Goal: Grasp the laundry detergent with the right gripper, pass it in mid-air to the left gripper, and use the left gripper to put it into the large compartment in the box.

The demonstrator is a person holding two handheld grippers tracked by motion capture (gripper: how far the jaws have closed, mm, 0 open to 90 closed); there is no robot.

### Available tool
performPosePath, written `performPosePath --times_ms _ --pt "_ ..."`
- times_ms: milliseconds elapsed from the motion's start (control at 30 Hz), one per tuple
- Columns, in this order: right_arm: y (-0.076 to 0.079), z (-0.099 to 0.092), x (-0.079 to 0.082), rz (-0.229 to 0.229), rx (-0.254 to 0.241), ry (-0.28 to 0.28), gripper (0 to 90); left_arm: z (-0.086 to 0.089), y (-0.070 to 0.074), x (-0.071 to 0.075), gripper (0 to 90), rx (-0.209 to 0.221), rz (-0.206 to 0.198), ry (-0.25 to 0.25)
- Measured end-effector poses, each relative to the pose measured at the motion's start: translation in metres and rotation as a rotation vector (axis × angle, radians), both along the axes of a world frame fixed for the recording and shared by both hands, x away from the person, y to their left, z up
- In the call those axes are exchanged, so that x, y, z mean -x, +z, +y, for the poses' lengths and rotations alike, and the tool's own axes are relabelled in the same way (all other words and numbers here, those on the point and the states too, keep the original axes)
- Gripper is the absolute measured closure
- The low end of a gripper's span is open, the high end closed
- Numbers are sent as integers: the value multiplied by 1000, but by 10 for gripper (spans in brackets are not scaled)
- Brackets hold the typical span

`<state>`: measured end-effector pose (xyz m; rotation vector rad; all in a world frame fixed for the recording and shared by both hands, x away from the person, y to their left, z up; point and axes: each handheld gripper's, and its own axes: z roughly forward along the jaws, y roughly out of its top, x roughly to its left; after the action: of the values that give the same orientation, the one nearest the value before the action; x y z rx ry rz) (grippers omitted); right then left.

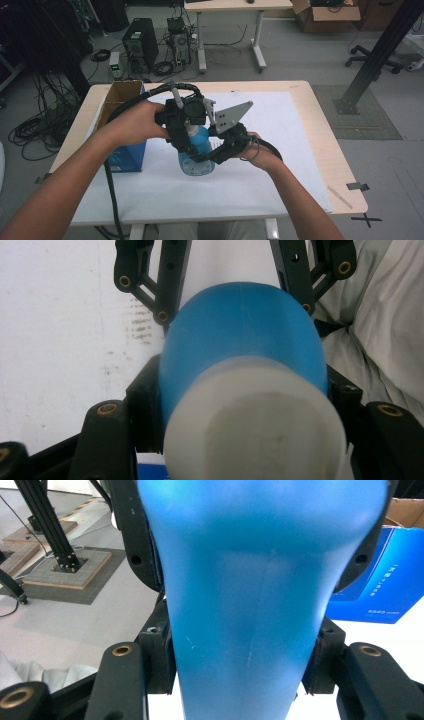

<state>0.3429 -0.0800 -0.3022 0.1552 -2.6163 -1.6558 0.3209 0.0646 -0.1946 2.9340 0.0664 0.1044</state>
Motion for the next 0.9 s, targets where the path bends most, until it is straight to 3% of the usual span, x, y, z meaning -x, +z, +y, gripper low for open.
performPosePath --times_ms 33,67,100,267,400,667,900 --pt "0 0 0 -5 0 -3 433 0 1 0 378 3 -2 -2" --pt "0 -2 1 10 -8 -2 286 0 1 1 378 2 -3 1" --pt "-1 -3 1 8 -7 -26 241 0 2 1 378 -1 -4 2" --pt "-3 -14 2 16 11 -43 163 3 3 -1 379 -9 -4 19" --pt "-6 -30 2 35 75 -99 89 5 4 -4 378 -25 -9 45" --pt "-1 -61 4 24 150 -207 54 9 15 -11 377 -59 -58 129" --pt "7 -88 11 -2 221 -282 45 11 22 -18 377 -61 -68 186"
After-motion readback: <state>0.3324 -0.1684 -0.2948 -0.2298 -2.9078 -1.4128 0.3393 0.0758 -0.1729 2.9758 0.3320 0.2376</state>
